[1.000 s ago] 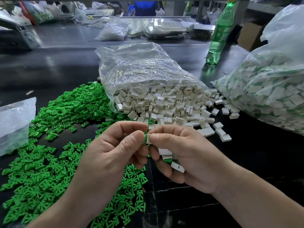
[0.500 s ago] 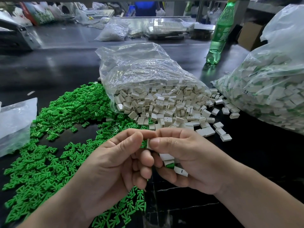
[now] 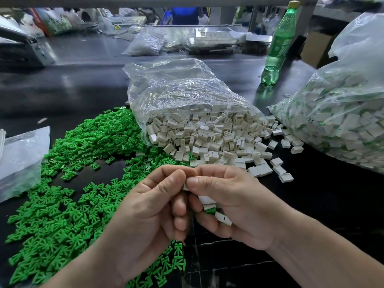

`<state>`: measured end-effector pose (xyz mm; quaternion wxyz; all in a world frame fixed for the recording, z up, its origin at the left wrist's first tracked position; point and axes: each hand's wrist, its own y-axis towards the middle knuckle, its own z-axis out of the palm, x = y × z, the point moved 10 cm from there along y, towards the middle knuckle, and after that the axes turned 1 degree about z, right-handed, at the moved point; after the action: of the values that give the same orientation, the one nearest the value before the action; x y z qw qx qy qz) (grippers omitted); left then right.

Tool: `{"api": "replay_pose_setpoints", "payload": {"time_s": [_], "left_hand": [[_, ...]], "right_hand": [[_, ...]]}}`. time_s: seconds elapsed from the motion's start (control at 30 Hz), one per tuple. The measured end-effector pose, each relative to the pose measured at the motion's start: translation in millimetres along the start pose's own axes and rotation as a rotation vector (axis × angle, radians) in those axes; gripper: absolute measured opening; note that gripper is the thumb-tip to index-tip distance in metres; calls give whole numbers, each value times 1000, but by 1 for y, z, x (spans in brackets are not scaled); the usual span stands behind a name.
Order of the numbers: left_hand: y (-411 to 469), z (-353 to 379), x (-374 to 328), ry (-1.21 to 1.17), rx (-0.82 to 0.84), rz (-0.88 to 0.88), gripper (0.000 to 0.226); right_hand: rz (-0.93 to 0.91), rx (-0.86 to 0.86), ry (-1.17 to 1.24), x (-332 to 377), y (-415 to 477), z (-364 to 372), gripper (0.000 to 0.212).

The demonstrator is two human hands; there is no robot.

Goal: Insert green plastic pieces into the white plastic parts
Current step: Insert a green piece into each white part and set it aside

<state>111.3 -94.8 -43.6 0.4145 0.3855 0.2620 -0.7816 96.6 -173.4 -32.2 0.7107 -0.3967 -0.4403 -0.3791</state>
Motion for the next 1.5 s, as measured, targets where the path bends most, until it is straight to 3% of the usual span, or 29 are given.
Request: {"api": "replay_pose_setpoints", "payload": {"time_s": [0.13,0.23,0.37,0.63,0.83,0.9,1.0,1.07,1.23,1.37,1.5], "left_hand": [[4,-20,-19,237,-138,87,39],[0,-33,-32,289,-264,183,51],[-5,5,-1,180,-25,14,82],[-10,-1,-4,231,-194,85,74],[-6,-3,-4,248,-188,15,83],[-5,-2,-20,251,-171,132,72],[-13,2,-47,599,-121,385,34],[-19,9,-57,807,-99,498,24],[-27,14,-65,972,-192,617,19],[-27,22,-63,1050,-205,633,19],[-29,25,-62,1090,-223,633,24]], "right_hand": [[-23,-21,-52,5,0,4,14],[2,-10,-253,4,-5,13,19],[26,5,-440,-2,-11,31,23],[19,-47,-431,-4,-12,36,17],[21,-26,-281,-7,-5,35,25],[12,-5,-131,-3,-4,30,16],[10,-2,74,2,-2,13,12],[13,6,162,3,1,4,12],[48,99,290,-5,4,7,9],[61,134,310,-10,5,8,23],[25,208,341,-4,5,10,12]]}}
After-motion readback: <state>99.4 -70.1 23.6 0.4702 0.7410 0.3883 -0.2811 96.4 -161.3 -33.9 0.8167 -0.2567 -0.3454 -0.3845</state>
